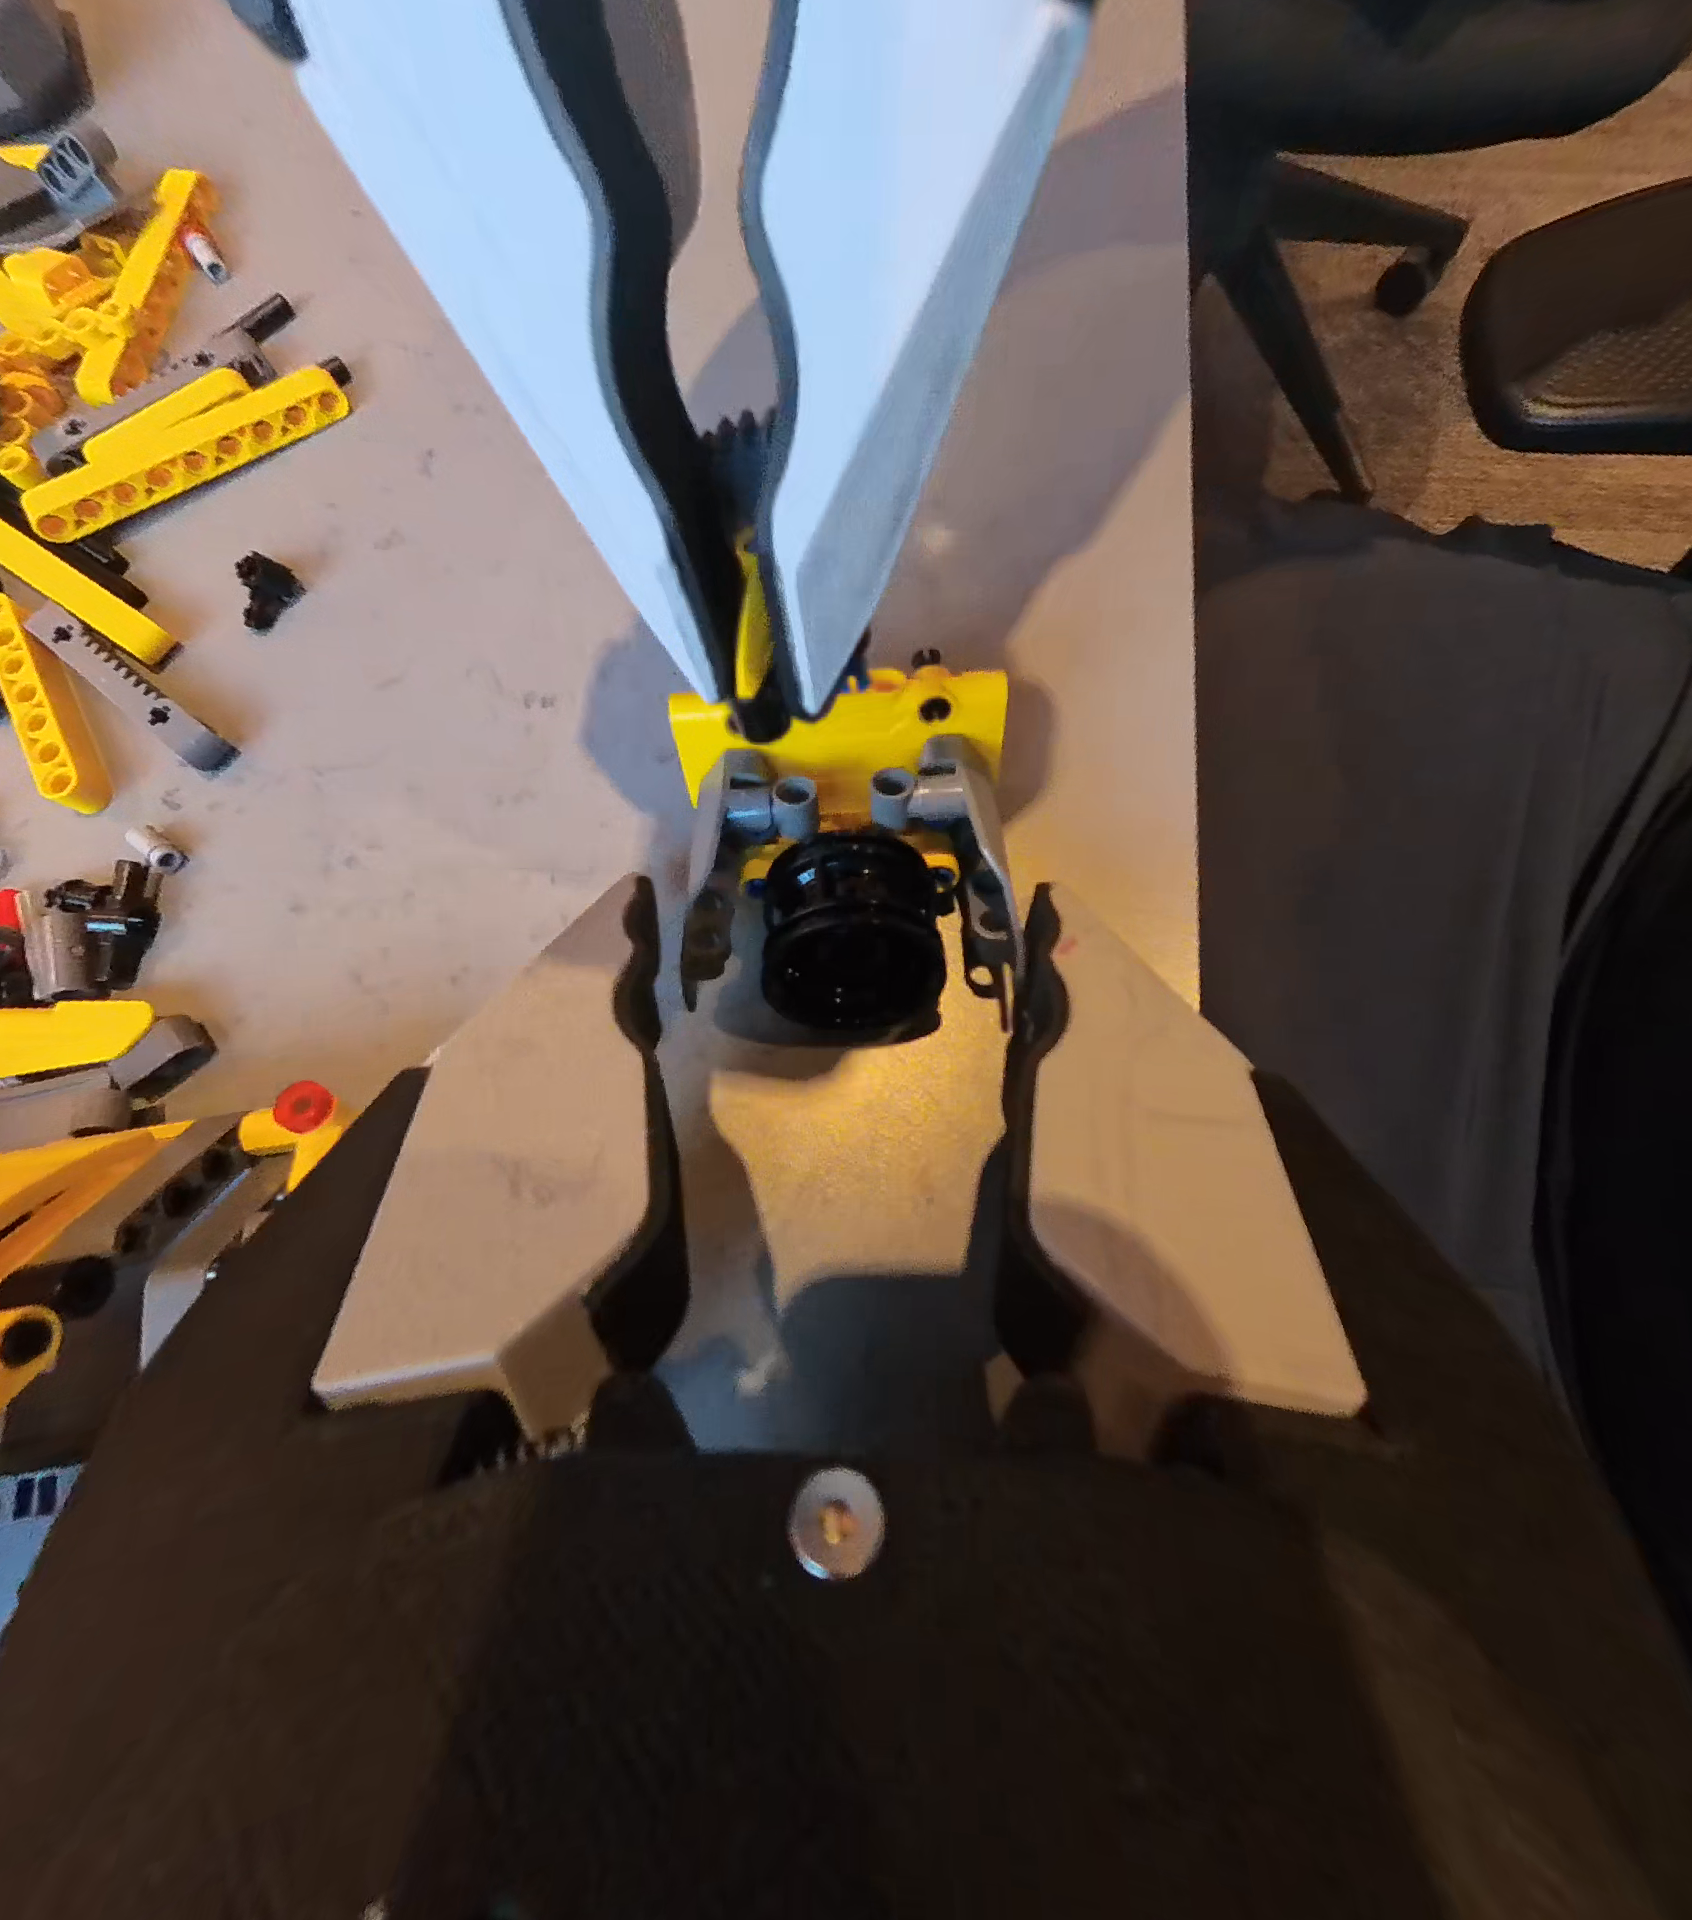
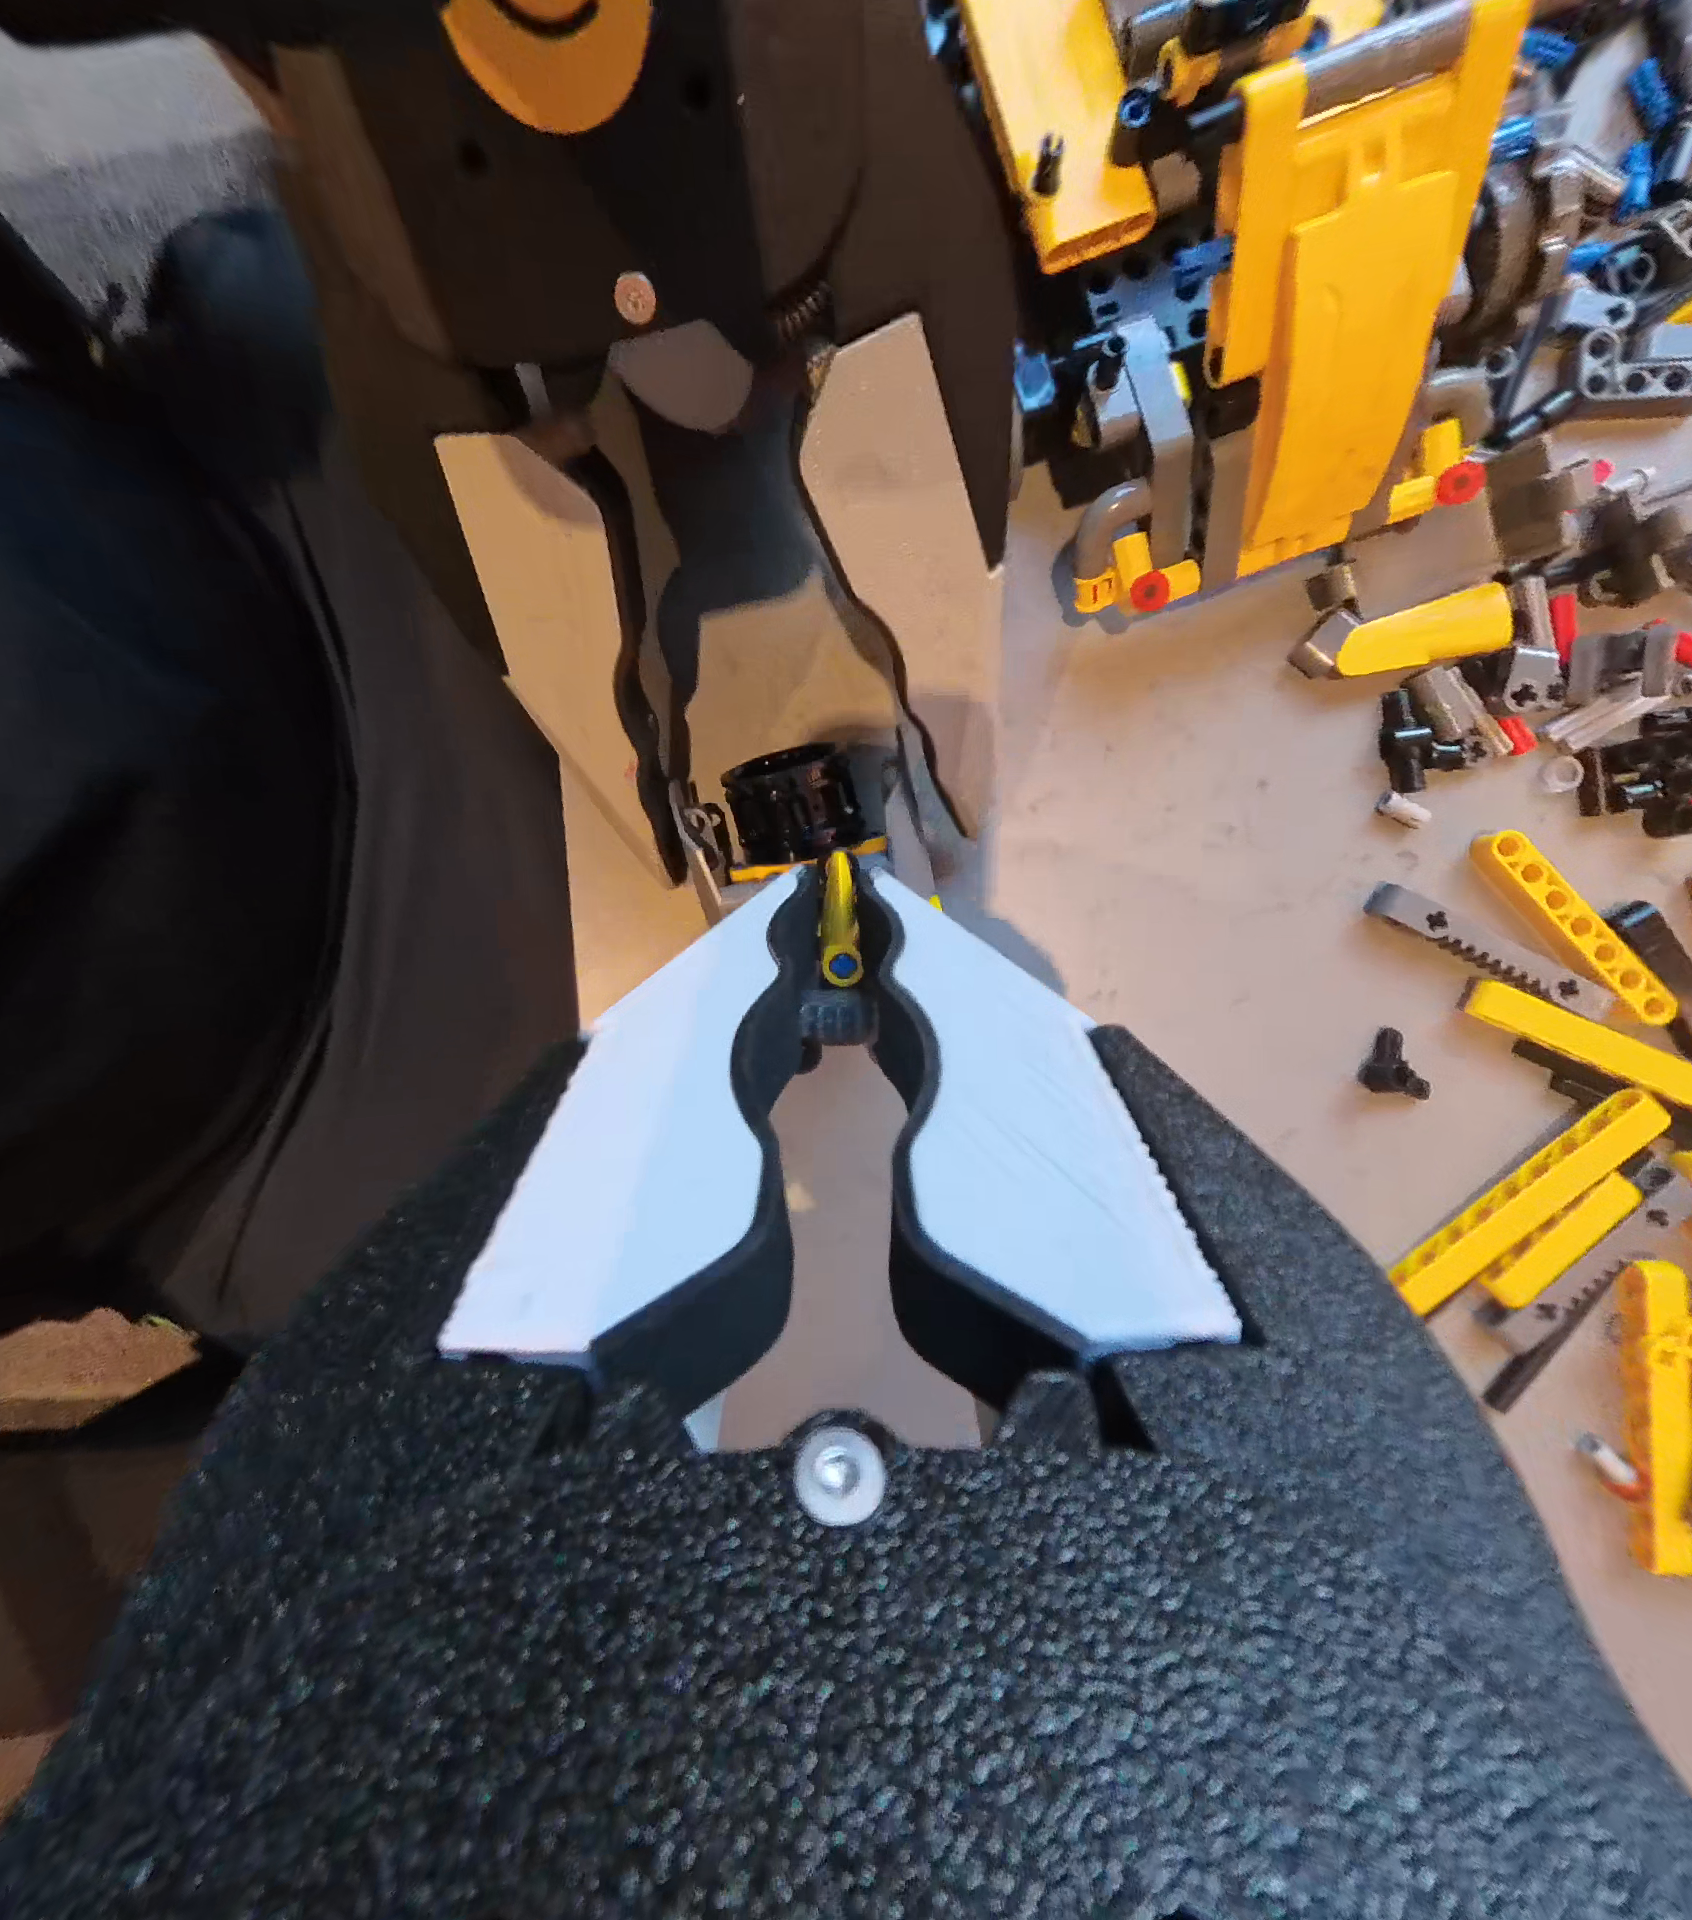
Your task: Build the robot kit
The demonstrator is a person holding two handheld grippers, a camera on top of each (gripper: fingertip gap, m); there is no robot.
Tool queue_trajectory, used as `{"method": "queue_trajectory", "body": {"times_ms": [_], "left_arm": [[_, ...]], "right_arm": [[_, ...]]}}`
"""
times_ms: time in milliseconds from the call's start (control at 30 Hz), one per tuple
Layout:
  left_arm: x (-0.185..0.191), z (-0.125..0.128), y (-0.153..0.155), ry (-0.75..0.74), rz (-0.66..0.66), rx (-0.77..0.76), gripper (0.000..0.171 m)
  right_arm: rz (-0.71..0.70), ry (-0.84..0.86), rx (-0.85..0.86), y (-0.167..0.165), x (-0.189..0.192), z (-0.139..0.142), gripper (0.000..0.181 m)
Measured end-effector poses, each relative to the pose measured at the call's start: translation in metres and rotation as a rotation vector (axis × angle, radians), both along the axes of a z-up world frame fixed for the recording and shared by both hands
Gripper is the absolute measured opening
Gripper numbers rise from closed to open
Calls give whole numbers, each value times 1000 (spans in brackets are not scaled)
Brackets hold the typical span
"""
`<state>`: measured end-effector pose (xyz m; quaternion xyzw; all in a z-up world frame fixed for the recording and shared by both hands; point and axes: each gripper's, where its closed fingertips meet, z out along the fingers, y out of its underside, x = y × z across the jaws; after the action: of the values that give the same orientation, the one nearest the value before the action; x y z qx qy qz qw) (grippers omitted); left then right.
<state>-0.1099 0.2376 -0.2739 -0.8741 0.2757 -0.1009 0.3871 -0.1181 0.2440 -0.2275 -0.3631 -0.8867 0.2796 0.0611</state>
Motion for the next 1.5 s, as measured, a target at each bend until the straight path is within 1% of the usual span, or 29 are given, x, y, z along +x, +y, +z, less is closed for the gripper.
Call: {"method": "queue_trajectory", "body": {"times_ms": [133, 233, 267, 300, 333, 400, 433, 533, 600, 700, 833, 900, 967, 1033, 1200, 1367, 1433, 1500], "left_arm": [[-1, 10, 1, -43, 7, 39, 69], [-5, 27, -1, -106, 1, 84, 48], [-5, 34, -2, -128, -4, 103, 37], [-4, 41, -2, -152, -13, 122, 31], [-2, 46, -3, -168, -23, 135, 29], [-3, 50, -2, -153, -22, 158, 32], [-4, 49, 0, -134, -10, 169, 37], [-6, 52, 4, -125, 27, 222, 47], [0, 55, 4, -182, 23, 231, 50], [9, 58, 1, -300, -2, 191, 53], [16, 73, -5, -449, -38, 175, 44], [16, 76, -5, -502, -25, 152, 36], [15, 76, -5, -543, -10, 126, 31], [12, 74, -5, -549, -2, 119, 22], [12, 69, -5, -511, -13, 121, 20], [8, 66, -4, -478, -7, 152, 20], [7, 70, -4, -496, -11, 173, 20], [7, 73, -5, -500, -18, 196, 20]], "right_arm": [[-46, 28, -46, 5, 1, 6, 6], [-35, 57, -79, 1, 4, 12, 6], [-27, 61, -99, -2, 5, 14, 6], [-25, 64, -117, -4, 5, 15, 6], [-31, 62, -134, -5, 4, 15, 6], [-85, 32, -169, -2, -1, 14, 6], [-123, 12, -203, 0, -4, 14, 6], [-188, -35, -376, -7, -7, 26, 6], [-171, -21, -444, -15, -5, 34, 6], [-121, 37, -471, -26, -2, 42, 6], [-122, 107, -464, -26, -4, 45, 6], [-124, 148, -449, -25, -5, 46, 6], [-119, 183, -418, -26, -6, 45, 6], [-113, 192, -401, -27, -5, 45, 6], [-130, 163, -392, -29, -5, 41, 7], [-182, 217, -382, -14, -3, 47, 34], [-205, 230, -380, -5, 3, 41, 37], [-190, 231, -428, -8, 11, 37, 35]]}}
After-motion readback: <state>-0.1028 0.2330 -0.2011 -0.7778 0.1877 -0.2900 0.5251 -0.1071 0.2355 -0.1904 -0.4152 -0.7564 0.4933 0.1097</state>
